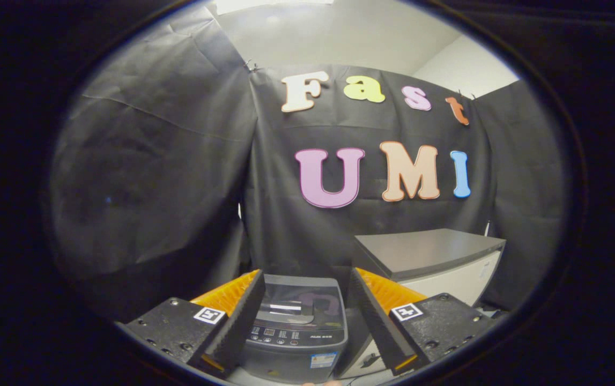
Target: Put the clothes into the washing machine and then close the washing machine lid.
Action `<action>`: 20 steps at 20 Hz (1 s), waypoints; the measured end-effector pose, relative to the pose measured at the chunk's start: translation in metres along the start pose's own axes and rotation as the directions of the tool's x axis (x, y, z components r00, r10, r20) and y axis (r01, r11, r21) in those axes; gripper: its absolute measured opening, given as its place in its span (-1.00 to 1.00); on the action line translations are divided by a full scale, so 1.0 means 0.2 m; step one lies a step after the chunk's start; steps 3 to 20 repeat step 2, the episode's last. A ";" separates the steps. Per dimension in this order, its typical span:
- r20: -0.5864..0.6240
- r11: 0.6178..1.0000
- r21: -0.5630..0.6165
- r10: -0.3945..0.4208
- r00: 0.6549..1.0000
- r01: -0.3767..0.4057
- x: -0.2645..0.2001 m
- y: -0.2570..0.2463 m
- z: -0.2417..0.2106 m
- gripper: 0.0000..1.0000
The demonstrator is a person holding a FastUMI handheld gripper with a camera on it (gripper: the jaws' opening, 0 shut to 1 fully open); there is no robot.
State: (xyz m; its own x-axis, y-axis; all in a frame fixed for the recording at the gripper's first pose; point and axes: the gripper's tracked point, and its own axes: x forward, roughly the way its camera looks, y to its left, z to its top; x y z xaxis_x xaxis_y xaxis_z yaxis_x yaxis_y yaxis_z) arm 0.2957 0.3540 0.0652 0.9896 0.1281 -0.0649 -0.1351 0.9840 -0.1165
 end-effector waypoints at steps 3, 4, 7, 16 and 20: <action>0.018 1.000 -0.009 0.001 1.000 -0.001 0.01 -0.02 0.01 0.94; 0.018 1.000 -0.009 0.001 1.000 -0.001 0.01 -0.02 0.01 0.94; 0.018 1.000 -0.009 0.001 1.000 -0.001 0.01 -0.02 0.01 0.94; 0.018 1.000 -0.009 0.001 1.000 -0.001 0.01 -0.02 0.01 0.94; 0.018 1.000 -0.009 0.001 1.000 -0.001 0.01 -0.02 0.01 0.94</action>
